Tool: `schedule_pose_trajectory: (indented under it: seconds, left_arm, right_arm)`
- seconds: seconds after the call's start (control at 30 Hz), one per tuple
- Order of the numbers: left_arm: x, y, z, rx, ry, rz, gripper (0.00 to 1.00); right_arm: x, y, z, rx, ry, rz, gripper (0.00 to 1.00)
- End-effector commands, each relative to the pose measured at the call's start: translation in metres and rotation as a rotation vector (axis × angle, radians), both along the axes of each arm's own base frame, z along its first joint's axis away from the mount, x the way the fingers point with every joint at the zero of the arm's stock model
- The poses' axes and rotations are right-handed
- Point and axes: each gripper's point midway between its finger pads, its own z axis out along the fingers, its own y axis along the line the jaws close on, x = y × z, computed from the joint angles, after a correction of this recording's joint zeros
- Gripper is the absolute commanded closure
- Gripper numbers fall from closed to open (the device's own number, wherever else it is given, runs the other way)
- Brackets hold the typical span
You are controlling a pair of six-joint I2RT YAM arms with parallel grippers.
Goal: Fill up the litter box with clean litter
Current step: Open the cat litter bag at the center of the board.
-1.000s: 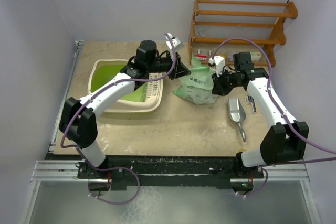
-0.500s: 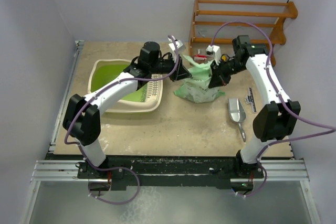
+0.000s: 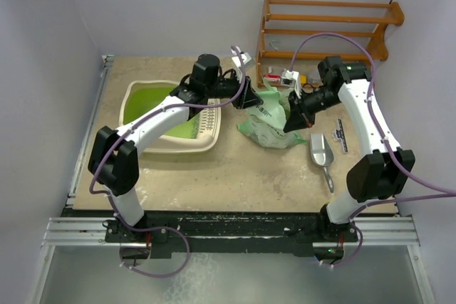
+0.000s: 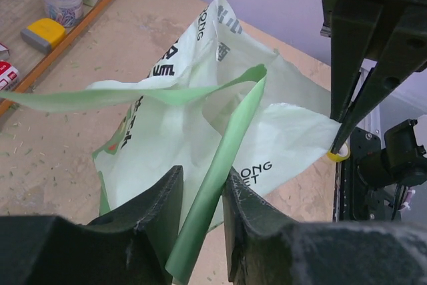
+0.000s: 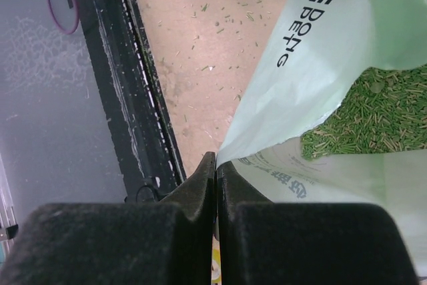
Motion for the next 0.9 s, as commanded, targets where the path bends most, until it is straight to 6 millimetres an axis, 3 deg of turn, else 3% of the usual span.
schedule_pose_trajectory:
  seconds: [0.0,0.13,0.5,0.63,0.67,0.77,0.87]
  left_arm:
    - [0.008,-0.005,0.008,-0.002,-0.043,-0.015,0.79]
    - [0.003,-0.008,0.008,-0.007,-0.038,-0.060,0.97]
    - [0.006,-0.020,0.027,-0.067,-0.077,-0.115,0.97]
    - [0.007,-0.022,0.028,-0.073,-0.071,-0.115,0.97]
    - [0.006,-0.021,0.029,-0.072,-0.068,-0.109,0.94]
    - [0.006,-0.014,0.035,-0.072,-0.085,-0.069,0.72]
    - [0.006,-0.006,0.051,-0.085,-0.122,-0.022,0.62]
  right_arm:
    - [-0.030,0.012,0.024,0.102,0.068,0.014,1.00]
    - [-0.032,0.012,0.023,0.101,0.071,0.014,1.00]
    - [-0.056,0.004,0.038,0.110,-0.010,-0.007,1.00]
    - [-0.054,-0.001,0.046,0.113,-0.048,-0.031,1.00]
    - [-0.053,-0.004,0.048,0.113,-0.059,-0.043,1.00]
    - [-0.051,-0.015,0.052,0.113,-0.087,-0.097,1.00]
    - [-0.050,-0.030,0.057,0.110,-0.123,-0.170,1.00]
